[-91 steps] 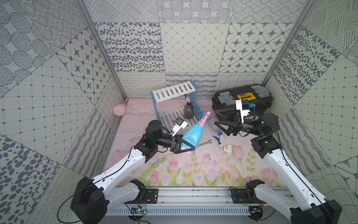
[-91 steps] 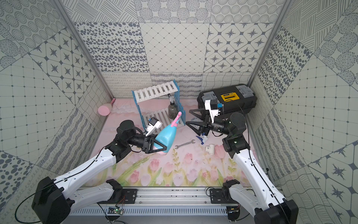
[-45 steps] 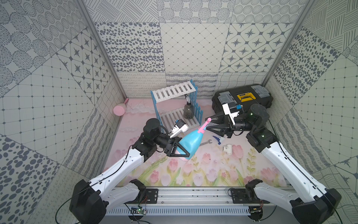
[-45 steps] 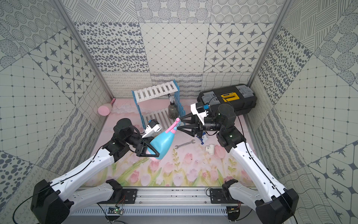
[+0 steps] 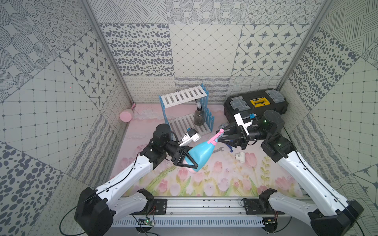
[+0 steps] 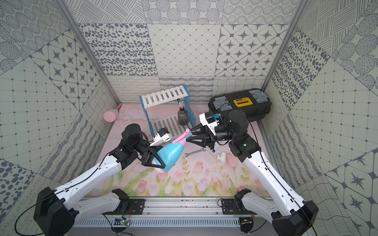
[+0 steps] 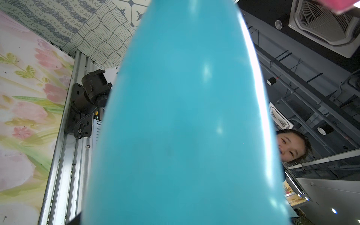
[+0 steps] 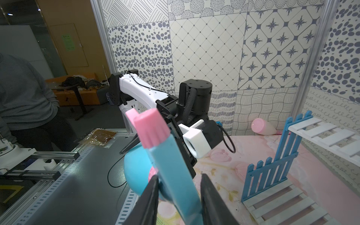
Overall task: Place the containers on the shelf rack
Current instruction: 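Pick up a container from the center of the board.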
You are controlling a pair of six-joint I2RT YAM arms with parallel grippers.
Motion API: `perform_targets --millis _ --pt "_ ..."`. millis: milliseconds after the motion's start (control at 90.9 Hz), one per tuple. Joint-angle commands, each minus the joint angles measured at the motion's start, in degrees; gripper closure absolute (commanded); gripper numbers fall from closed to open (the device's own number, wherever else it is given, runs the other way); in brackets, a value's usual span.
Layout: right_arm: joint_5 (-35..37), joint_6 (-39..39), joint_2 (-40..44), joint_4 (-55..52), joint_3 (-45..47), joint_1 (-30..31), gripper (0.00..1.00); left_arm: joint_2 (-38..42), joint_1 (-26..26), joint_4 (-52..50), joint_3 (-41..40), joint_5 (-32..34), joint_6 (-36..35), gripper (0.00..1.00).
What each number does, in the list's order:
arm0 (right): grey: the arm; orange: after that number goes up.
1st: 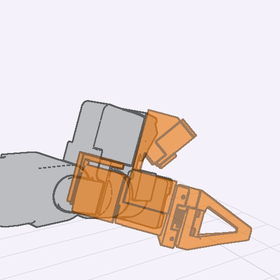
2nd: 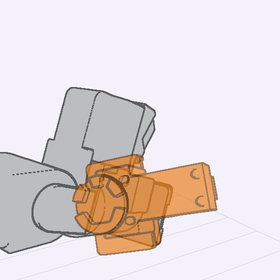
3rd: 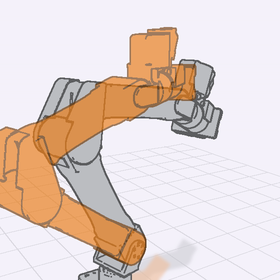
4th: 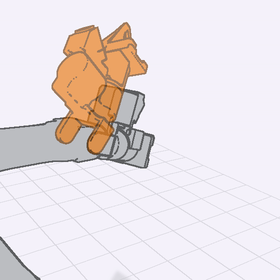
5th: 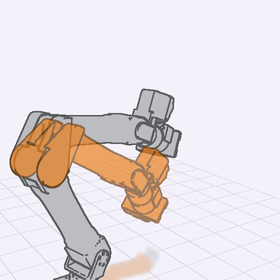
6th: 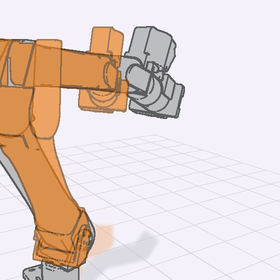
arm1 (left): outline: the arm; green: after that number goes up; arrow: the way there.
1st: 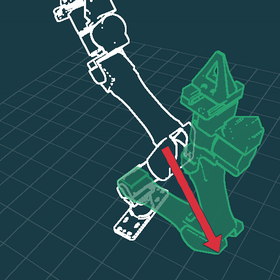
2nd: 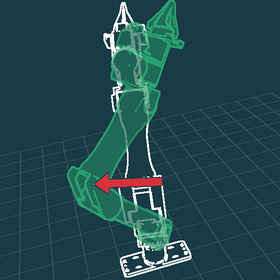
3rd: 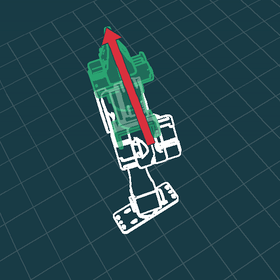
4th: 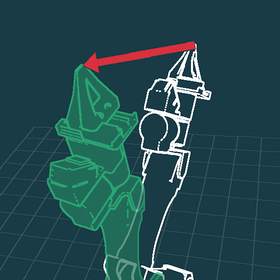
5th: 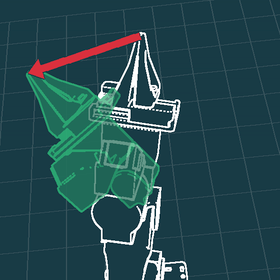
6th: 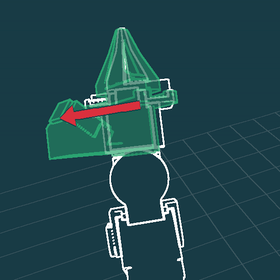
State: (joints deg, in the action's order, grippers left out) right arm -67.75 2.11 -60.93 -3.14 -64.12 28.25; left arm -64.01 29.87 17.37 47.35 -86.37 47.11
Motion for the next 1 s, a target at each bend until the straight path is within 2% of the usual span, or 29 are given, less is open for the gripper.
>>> perform_targets --millis 0,88,231,451,616,781,891,990 --pt "-2.2 0.9 1.3 -0.1 -1.0 1.4 0.70 -1.0 -1.3 -0.1 0.6 -2.9 -0.6 0.40" --pt "-3.0 1.7 1.7 0.0 -0.9 1.6 0.70 -1.4 -1.3 -1.2 0.6 -3.2 -1.3 0.41" --pt "-3.5 2.1 1.9 -0.2 -1.0 2.3 0.58 -1.3 -1.4 -1.6 0.8 -3.3 -1.5 0.41" --pt "-3.4 2.3 1.6 -0.3 -1.2 2.9 0.52 -1.3 -1.4 -3.3 0.9 -3.4 -2.3 0.41" --pt "-3.4 2.5 1.6 -0.3 -1.4 3.0 0.67 -0.9 -1.4 -4.1 1.0 -2.9 -3.0 0.42" --pt "-3.1 3.5 1.5 -0.5 -0.9 3.0 0.78 -0.2 -2.4 -8.1 1.1 -1.0 -7.4 0.40" --pt "-1.8 3.8 1.9 -0.8 0.2 3.0 1.00 0.7 -3.0 -12.0 1.3 0.7 -11.2 0.32" --pt "0.3 3.9 2.5 -1.0 1.8 3.0 1.00 1.7 -3.6 -15.4 1.5 2.4 -14.9 0.19"
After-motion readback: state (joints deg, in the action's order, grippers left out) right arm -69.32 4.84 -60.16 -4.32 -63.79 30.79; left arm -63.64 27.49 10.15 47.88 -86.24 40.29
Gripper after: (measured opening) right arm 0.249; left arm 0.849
